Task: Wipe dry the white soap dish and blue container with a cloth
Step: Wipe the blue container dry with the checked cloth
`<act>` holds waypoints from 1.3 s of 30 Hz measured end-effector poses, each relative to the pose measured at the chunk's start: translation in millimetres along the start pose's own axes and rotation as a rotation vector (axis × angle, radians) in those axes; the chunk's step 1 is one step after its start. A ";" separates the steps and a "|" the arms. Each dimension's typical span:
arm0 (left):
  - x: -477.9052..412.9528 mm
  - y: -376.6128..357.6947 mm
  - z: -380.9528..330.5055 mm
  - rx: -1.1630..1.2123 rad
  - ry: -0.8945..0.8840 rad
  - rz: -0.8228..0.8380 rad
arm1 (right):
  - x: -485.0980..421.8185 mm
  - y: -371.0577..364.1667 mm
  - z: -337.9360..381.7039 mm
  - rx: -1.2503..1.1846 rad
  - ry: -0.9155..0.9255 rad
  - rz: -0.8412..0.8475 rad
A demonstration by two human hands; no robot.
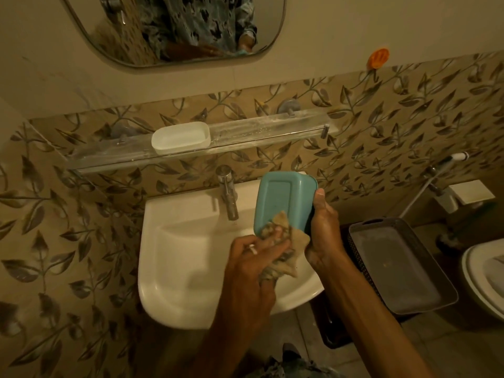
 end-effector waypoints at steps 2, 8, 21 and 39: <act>-4.4 -7.5 -11.3 -0.001 -0.097 -0.048 | 2.3 -1.2 -2.2 -0.023 -0.027 0.047; -63.3 1.6 -16.7 -0.057 -0.003 -0.067 | 13.9 -1.4 -25.9 0.002 -0.088 0.163; -52.3 19.7 65.0 0.304 0.556 -0.046 | 11.2 5.4 -10.9 0.201 0.072 0.056; 20.5 -33.5 43.9 0.119 0.063 0.158 | -20.3 7.1 4.1 0.174 0.052 0.034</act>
Point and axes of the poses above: each hand's wrist, its own x-axis away from the middle knuckle, its own y-axis out of the back of the hand, z = x × y, the point moved 2 cm from there along -x, towards the middle knuckle, and after that the axes turned 4 degrees about -x, right-handed, at the moved point
